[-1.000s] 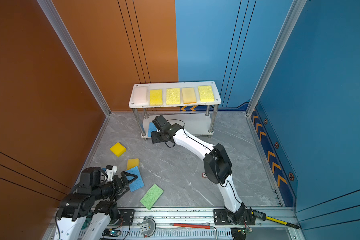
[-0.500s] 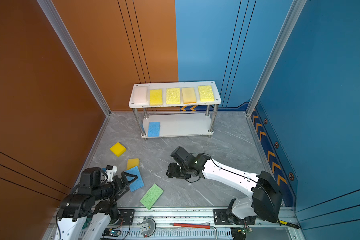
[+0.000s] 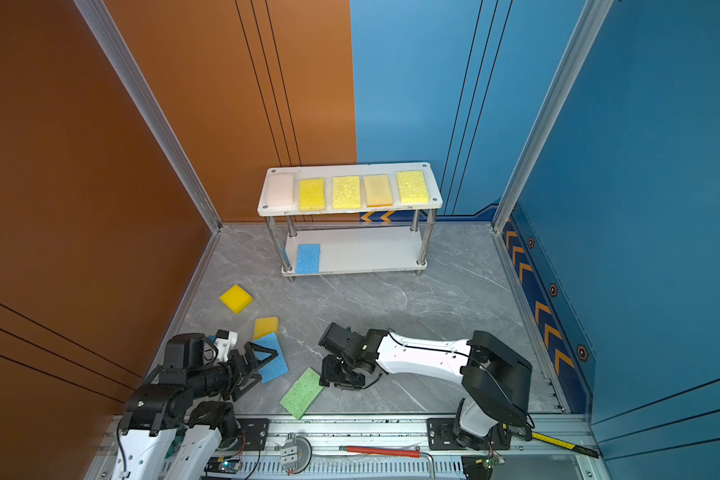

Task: Place and organize the cleaning sponges onto the shelf
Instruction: 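Withdraw the right gripper from the shelf toward the green sponge, then lower the open right gripper over the edge of the green sponge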

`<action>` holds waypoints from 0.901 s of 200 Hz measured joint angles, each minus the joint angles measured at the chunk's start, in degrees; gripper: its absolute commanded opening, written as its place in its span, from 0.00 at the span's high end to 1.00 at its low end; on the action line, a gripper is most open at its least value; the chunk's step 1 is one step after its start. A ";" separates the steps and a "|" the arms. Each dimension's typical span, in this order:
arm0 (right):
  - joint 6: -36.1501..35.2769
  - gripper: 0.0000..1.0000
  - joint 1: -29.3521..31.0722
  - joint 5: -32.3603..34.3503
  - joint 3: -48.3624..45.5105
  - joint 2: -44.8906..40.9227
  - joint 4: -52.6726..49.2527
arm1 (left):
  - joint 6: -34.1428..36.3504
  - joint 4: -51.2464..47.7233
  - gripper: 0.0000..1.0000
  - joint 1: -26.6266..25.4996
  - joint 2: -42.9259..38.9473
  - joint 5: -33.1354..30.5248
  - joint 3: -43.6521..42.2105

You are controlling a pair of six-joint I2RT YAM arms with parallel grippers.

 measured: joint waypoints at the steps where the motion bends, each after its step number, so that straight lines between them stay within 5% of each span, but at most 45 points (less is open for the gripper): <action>1: 0.00 0.39 0.07 -0.07 0.09 0.20 0.04 | 0.00 0.00 0.02 0.00 -0.07 0.00 -0.02; 98: 0.13 0.42 2.71 -5.31 3.26 8.87 3.02 | -3.23 0.13 0.02 0.02 -4.59 0.83 -1.22; 180: -0.04 0.54 -0.85 -4.04 6.58 11.93 3.43 | -3.21 0.13 0.02 0.02 -3.98 1.01 -1.20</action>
